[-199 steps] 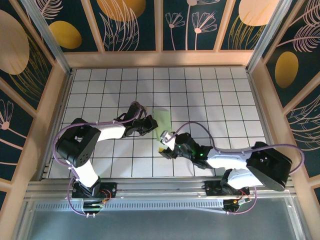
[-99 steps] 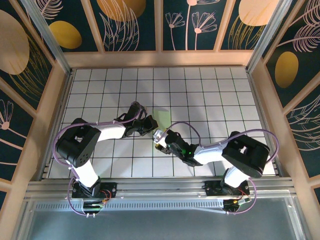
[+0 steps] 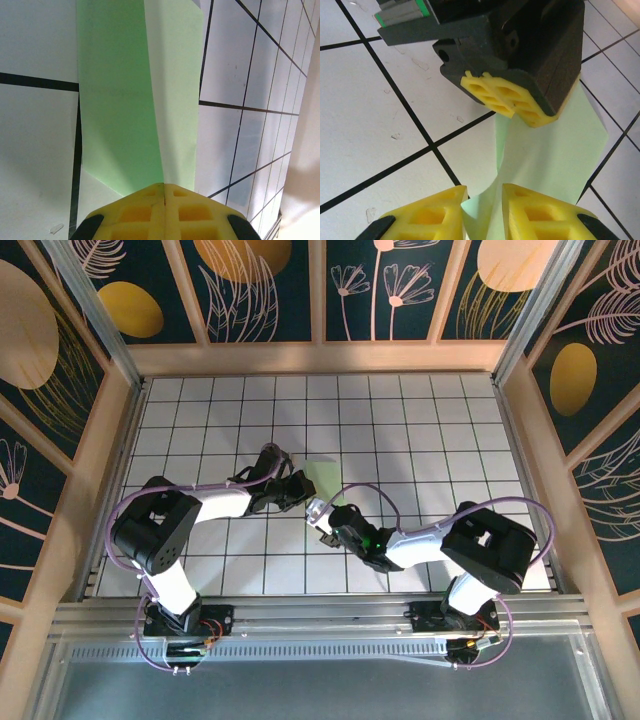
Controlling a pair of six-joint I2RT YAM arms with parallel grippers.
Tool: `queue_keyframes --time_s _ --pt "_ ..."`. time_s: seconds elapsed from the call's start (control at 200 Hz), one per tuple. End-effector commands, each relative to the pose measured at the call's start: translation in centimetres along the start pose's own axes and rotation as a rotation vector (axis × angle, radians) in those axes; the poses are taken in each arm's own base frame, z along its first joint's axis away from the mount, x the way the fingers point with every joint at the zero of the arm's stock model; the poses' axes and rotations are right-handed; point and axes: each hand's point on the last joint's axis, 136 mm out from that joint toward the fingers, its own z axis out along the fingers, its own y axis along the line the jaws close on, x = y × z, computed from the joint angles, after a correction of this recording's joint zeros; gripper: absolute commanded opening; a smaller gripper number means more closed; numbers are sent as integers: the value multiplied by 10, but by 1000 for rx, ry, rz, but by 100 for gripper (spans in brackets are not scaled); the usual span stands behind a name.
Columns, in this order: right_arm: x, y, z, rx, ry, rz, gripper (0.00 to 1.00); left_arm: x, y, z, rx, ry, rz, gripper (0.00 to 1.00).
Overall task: Fold a paper plane with a square sheet of paper (fold left side to right side)
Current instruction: Third fold the triangle at the center of the table.
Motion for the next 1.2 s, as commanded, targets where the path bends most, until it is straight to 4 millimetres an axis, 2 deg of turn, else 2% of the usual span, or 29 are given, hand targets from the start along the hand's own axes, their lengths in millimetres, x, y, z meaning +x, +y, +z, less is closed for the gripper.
queue_keyframes --time_s 0.0,0.145,0.335,0.485,0.621,0.761,0.836,0.931,0.941,1.046,1.116,1.196 --pt "-11 5 -4 -26 -22 37 26 -1 -5 0 -5 -4 -9 1" --pt "-11 6 -6 -25 -30 38 34 -1 -3 1 -9 0 -8 1" --pt "-15 5 -6 -17 -44 43 30 1 -1 2 -14 4 -8 1" --pt "-15 6 -5 -23 -35 38 21 1 0 2 -20 2 -9 2" --pt "-12 9 -6 -40 -24 44 14 0 3 2 -30 -4 -9 8" --pt "-9 12 -7 -60 -18 54 0 -2 3 2 -34 -12 -6 11" --pt "-9 14 -7 -71 -15 64 0 -4 3 0 -36 -20 -1 16" --pt "-7 16 -7 -95 -6 93 0 -9 9 -6 -60 -37 1 21" --pt "-7 16 -7 -100 -5 97 0 -11 3 -11 -48 -48 9 21" --pt "-5 18 -6 -146 7 156 0 -22 10 -30 -84 -89 19 35" --pt "-6 17 -7 -188 13 210 0 -30 17 -43 -127 -126 33 36" --pt "-6 18 -6 -241 26 278 0 -37 16 -54 -156 -151 75 36"
